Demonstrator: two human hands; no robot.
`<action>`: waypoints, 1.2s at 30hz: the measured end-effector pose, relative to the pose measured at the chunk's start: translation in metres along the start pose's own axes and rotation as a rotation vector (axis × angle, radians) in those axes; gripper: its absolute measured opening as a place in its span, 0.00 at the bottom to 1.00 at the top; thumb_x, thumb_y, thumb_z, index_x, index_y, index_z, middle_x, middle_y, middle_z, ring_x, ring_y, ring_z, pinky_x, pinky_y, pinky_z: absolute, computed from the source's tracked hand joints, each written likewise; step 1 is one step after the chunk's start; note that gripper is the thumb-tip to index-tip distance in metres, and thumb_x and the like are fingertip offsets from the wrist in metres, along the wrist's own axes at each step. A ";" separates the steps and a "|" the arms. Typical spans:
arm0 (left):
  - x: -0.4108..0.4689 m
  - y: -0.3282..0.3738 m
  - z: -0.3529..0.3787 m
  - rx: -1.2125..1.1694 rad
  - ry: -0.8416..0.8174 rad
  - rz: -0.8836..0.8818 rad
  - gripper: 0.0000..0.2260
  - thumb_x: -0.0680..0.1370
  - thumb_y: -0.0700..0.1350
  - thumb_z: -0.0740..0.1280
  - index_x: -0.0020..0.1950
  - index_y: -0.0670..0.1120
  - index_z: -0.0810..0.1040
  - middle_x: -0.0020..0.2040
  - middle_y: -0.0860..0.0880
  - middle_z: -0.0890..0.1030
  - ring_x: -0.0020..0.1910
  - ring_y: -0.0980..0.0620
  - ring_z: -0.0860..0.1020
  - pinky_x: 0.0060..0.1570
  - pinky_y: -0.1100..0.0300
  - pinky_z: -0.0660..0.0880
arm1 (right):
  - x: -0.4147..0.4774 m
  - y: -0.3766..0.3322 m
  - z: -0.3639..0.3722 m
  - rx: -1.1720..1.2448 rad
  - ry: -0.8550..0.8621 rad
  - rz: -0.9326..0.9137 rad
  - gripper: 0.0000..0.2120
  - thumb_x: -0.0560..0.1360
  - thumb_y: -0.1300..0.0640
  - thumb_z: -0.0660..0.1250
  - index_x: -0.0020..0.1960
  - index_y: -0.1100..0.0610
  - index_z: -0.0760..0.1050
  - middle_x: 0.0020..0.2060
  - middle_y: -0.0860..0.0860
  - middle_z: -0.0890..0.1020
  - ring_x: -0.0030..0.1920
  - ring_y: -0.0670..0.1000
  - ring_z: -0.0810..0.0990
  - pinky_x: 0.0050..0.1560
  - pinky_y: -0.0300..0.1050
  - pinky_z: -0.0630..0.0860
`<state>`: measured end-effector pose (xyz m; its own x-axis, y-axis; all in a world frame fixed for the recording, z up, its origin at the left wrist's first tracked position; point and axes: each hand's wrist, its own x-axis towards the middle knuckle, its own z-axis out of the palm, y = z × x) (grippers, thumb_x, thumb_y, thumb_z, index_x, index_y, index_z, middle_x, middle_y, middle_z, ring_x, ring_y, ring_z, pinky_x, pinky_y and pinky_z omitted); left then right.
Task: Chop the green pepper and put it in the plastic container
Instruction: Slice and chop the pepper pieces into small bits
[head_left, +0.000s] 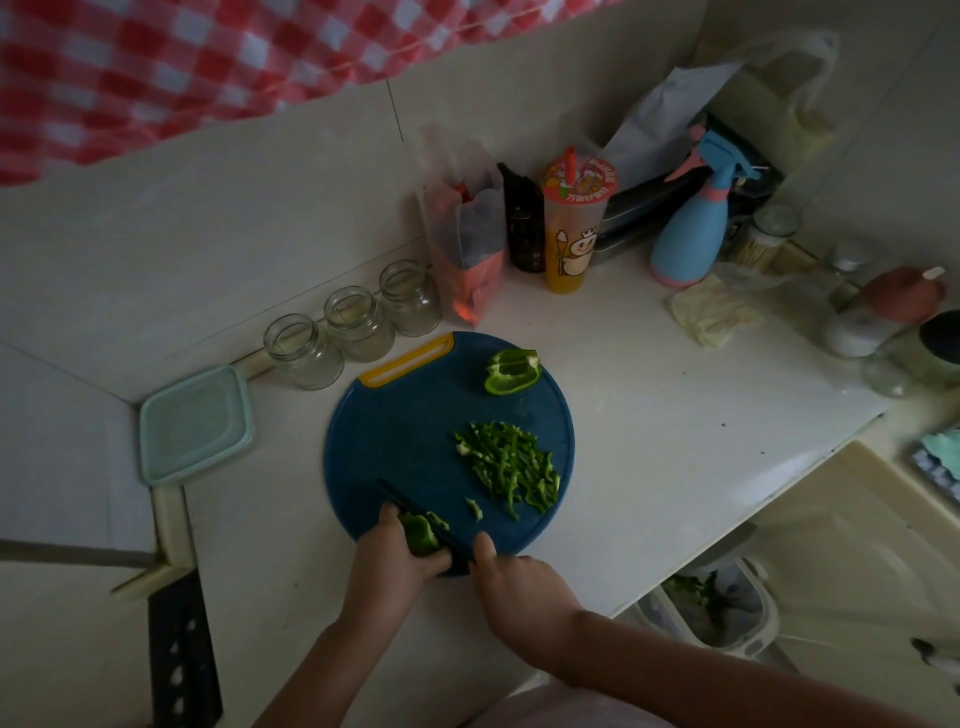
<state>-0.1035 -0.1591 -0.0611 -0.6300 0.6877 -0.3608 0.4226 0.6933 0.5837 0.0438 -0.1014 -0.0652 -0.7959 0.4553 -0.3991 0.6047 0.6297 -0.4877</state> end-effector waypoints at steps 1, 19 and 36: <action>0.000 0.000 0.000 0.003 0.002 0.000 0.25 0.64 0.43 0.77 0.56 0.40 0.72 0.41 0.49 0.78 0.46 0.46 0.80 0.38 0.63 0.69 | 0.001 0.000 0.000 0.006 -0.003 0.003 0.12 0.80 0.59 0.51 0.63 0.59 0.59 0.38 0.57 0.76 0.35 0.57 0.69 0.34 0.49 0.66; -0.002 -0.006 -0.002 -0.131 -0.032 -0.017 0.19 0.65 0.45 0.79 0.47 0.45 0.72 0.37 0.53 0.79 0.36 0.62 0.76 0.32 0.72 0.70 | 0.030 -0.013 -0.002 0.218 0.009 0.178 0.12 0.81 0.58 0.51 0.63 0.61 0.60 0.49 0.61 0.80 0.47 0.62 0.80 0.40 0.49 0.70; -0.008 -0.021 0.002 -0.146 0.024 0.089 0.22 0.63 0.43 0.79 0.50 0.50 0.72 0.39 0.59 0.78 0.38 0.62 0.76 0.35 0.78 0.68 | -0.003 0.000 -0.001 0.054 0.046 -0.042 0.13 0.83 0.51 0.47 0.59 0.59 0.61 0.42 0.60 0.78 0.35 0.57 0.69 0.37 0.50 0.66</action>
<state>-0.1058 -0.1789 -0.0720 -0.6101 0.7388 -0.2863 0.3800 0.5899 0.7124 0.0457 -0.1018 -0.0631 -0.8206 0.4583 -0.3415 0.5701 0.6146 -0.5452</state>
